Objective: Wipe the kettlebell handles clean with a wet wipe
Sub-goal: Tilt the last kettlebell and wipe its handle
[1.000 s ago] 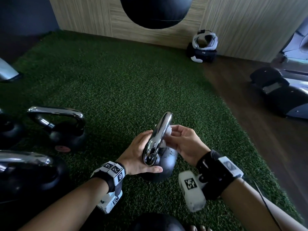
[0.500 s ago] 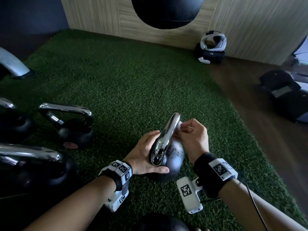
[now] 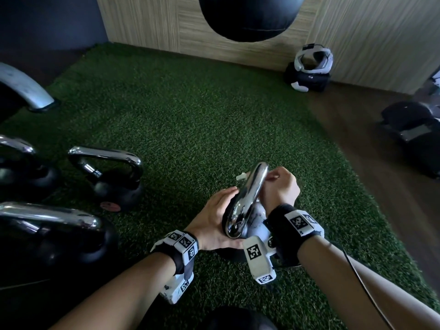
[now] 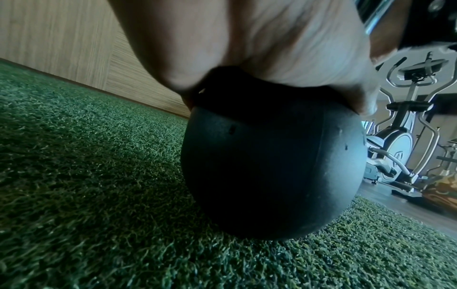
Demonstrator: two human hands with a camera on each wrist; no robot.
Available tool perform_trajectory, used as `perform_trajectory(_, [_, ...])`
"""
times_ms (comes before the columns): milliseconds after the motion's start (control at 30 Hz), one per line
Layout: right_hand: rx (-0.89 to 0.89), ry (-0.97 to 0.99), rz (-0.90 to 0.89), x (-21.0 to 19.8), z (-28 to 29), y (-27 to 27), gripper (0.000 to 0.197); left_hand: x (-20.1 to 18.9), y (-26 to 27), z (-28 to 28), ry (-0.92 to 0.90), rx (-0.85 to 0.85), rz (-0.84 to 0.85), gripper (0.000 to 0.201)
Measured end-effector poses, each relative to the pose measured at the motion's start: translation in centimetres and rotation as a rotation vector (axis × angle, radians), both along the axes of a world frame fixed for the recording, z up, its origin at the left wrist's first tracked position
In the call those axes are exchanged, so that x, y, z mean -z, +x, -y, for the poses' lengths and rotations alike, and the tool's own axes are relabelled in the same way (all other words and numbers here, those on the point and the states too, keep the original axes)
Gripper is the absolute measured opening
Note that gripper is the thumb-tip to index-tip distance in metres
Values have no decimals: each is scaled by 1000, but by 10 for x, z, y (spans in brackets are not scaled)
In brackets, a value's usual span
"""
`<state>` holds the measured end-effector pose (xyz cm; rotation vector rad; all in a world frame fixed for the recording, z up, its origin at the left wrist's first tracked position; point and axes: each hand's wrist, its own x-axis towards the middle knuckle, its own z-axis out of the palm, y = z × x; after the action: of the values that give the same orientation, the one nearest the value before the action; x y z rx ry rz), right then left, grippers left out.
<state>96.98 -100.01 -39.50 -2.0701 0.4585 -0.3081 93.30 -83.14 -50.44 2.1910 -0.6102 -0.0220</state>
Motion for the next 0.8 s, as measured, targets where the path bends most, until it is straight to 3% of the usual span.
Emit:
perform_trajectory(133, [2,-36,-73,14,-3,3,20,3,2,2,46,-2,98,122])
perform_trajectory(300, [-39,-32,-147,18,-2,0,10,-5,-1,4,140,23,155,124])
perform_trajectory(367, [-85,139,-165,23,10,-3,21,-16,1,-1,207,53,61,121])
perform_trajectory(433, [-199,340,-150,24,26,-14,38,-37,2,-19,225,121,-176,108])
perform_trajectory(500, [-270,374,-95,16,39,-19,42,-66,-3,-37,10,148,-442,93])
perform_trajectory(567, [-270,312,27,3,48,-12,37,-92,-10,-43,-284,66,-520,73])
perform_trajectory(633, [-311,145,121,-12,53,-4,36,-115,-21,-35,-412,-24,-460,58])
perform_trajectory(667, [-354,-33,137,-20,55,0,36,-123,-27,-28,-359,-50,-407,59])
perform_trajectory(733, [-483,-310,143,-33,57,4,38,-133,-43,-11,-55,-85,-175,66])
perform_trajectory(800, [-641,-482,170,-43,56,8,41,-131,-54,8,239,-167,195,60])
